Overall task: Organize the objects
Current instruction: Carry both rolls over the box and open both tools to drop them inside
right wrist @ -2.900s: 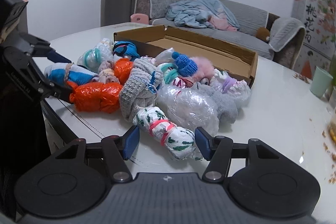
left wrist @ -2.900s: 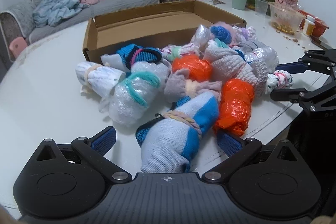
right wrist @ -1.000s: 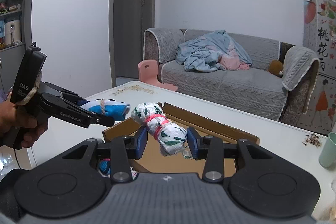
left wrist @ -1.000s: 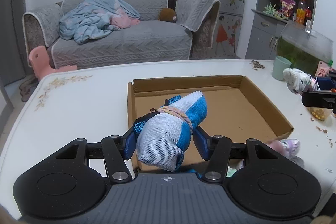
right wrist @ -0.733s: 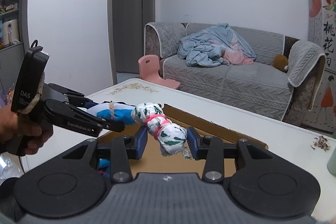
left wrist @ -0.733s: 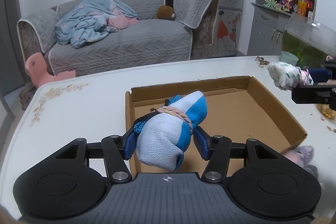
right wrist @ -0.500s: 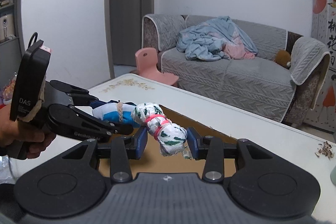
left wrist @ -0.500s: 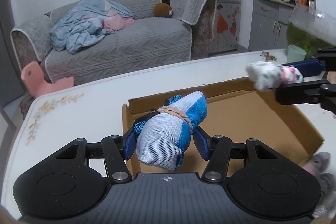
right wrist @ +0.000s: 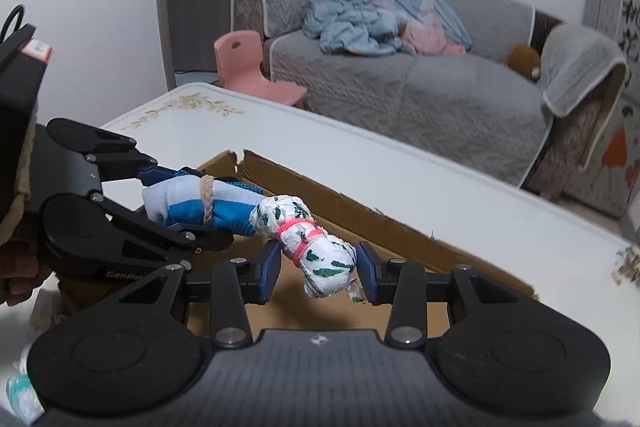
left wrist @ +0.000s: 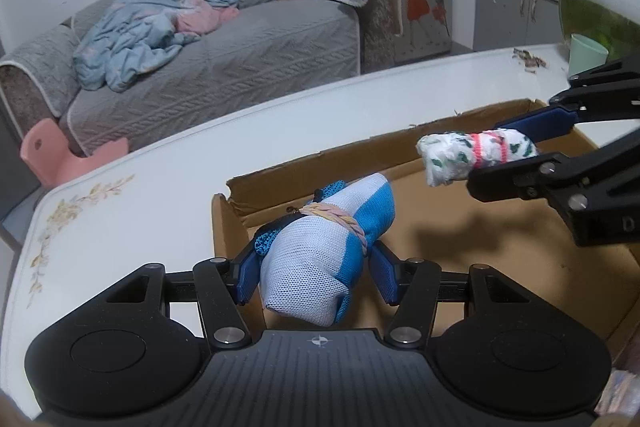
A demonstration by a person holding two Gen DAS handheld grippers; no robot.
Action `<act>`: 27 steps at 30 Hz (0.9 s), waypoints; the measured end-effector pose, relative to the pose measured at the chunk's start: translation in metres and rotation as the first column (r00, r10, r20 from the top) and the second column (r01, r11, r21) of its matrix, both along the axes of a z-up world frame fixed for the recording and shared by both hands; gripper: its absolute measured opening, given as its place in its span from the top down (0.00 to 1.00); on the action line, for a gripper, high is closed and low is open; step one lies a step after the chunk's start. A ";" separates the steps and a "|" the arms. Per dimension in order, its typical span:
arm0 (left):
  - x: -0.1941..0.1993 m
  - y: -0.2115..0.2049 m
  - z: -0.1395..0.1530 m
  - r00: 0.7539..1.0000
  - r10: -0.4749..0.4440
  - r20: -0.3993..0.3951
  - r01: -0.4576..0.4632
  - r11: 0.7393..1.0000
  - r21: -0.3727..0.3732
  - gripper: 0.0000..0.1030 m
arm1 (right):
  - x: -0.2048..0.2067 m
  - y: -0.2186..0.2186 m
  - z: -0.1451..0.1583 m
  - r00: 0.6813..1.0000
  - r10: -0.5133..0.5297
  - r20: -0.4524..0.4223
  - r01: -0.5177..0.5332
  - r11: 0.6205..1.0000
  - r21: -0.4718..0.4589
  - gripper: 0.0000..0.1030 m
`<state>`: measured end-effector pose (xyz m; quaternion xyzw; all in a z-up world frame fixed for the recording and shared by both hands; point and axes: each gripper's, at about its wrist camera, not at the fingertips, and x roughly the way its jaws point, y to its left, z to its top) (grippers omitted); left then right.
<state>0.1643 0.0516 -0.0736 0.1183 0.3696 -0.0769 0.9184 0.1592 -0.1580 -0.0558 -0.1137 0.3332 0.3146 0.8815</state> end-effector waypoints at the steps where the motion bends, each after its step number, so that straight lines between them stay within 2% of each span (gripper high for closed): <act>1: 0.003 0.000 -0.002 1.000 0.000 -0.007 0.000 1.000 0.006 0.39 | 0.004 0.002 0.000 1.000 -0.010 -0.015 0.010 1.000 -0.001 0.63; 8: 0.019 0.000 -0.006 0.999 0.037 -0.010 -0.036 0.998 0.046 0.39 | 0.026 0.020 -0.004 0.995 -0.034 -0.089 0.035 0.999 0.009 0.63; 17: 0.034 -0.005 -0.014 0.995 0.095 -0.028 -0.093 0.993 0.075 0.39 | 0.047 0.041 -0.017 0.990 -0.045 -0.132 0.040 0.998 -0.044 0.63; 20: 0.038 -0.009 -0.015 0.994 0.103 -0.030 -0.099 0.989 0.113 0.38 | 0.053 0.042 -0.021 0.987 -0.061 -0.152 0.053 0.997 -0.055 0.63; 23: 0.041 -0.011 -0.015 0.994 0.100 -0.040 -0.094 0.988 0.121 0.35 | 0.059 0.041 -0.022 0.980 -0.068 -0.186 0.059 0.997 -0.055 0.62; 27: 0.041 -0.013 -0.017 0.995 0.092 -0.047 -0.085 0.988 0.131 0.33 | 0.056 0.043 -0.022 0.980 -0.068 -0.187 0.057 0.996 -0.067 0.60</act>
